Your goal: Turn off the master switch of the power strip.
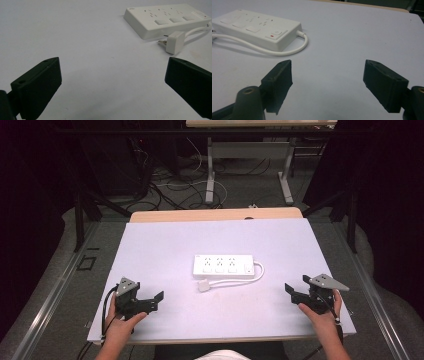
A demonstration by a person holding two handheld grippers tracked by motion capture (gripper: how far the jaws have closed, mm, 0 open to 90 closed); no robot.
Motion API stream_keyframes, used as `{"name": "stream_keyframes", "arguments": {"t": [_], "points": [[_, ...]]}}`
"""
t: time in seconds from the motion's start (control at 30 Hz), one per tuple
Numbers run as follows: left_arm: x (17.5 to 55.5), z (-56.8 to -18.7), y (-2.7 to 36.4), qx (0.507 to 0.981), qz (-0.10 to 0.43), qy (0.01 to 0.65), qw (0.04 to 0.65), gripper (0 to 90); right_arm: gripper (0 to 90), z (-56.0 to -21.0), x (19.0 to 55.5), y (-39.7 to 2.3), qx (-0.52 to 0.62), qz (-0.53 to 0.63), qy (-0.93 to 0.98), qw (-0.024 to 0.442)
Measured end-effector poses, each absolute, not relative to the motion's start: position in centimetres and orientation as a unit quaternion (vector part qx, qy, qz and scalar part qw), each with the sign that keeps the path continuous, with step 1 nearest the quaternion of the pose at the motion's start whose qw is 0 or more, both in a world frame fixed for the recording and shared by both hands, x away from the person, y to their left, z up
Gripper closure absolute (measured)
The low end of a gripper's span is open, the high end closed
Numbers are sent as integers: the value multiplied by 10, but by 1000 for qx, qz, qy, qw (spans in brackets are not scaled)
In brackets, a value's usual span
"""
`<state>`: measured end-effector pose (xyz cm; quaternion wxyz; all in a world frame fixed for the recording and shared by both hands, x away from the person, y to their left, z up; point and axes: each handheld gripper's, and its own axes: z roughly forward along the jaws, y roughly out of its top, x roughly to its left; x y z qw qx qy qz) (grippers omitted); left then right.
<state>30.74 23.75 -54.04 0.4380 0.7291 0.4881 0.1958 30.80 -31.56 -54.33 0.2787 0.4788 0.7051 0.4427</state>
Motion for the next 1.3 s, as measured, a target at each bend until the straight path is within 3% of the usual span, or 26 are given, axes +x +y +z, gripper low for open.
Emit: {"name": "stream_keyframes", "arguments": {"t": [0.5, 0.8, 1.3], "points": [[305, -543, 240, 729, 200, 487, 438, 11, 275, -545, 312, -305, 442, 436, 730, 287], [305, -543, 240, 727, 201, 487, 441, 11, 364, -539, 312, -298, 431, 423, 747, 279], [306, -544, 237, 733, 207, 481, 434, 11, 363, -529, 314, -294, 437, 407, 760, 257]]}}
